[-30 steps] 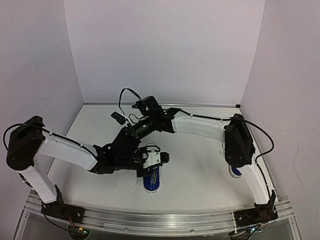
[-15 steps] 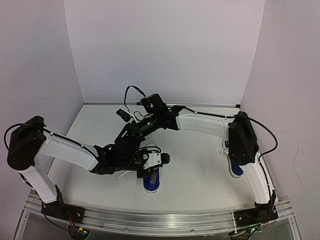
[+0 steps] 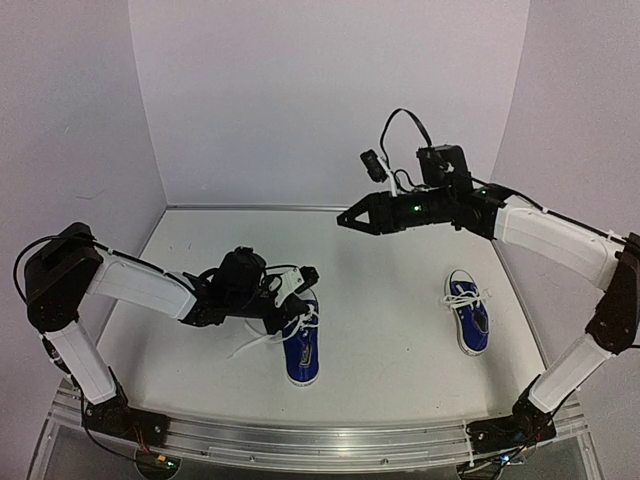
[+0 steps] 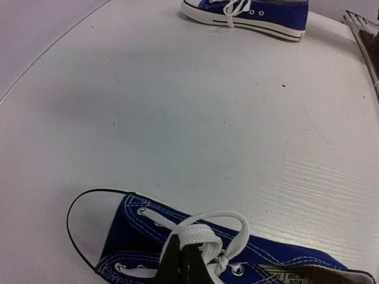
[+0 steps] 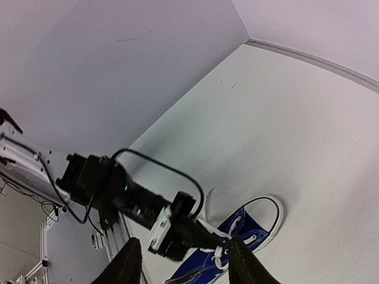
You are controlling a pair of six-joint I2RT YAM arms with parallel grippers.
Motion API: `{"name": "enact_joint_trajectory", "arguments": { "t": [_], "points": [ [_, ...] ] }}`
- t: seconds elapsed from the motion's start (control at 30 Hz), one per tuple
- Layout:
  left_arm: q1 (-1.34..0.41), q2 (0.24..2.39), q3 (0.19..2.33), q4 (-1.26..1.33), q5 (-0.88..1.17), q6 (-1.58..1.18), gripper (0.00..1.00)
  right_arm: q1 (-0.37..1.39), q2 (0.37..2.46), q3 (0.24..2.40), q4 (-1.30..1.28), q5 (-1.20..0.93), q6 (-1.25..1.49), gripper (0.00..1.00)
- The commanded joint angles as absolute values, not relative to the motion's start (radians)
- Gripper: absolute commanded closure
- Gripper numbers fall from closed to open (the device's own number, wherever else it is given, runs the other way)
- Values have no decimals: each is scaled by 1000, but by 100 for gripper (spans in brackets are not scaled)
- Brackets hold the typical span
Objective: Tie the shoes
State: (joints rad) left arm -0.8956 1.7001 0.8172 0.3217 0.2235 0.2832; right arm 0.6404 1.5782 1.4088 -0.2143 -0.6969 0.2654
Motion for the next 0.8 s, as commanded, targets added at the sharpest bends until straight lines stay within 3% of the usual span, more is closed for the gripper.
{"name": "enact_joint_trajectory", "arguments": {
  "t": [0.0,0.37,0.77],
  "points": [
    [-838,1722,872,372,323,134,100,652,1515,1294,-221,-683,180,57],
    [-776,1865,997,318,486,-18,100,989,1528,1244,-312,-236,-210,68],
    [-730,2000,1108,220,664,-120,100,1135,1878,1490,-357,-200,-547,68]
  ]
}}
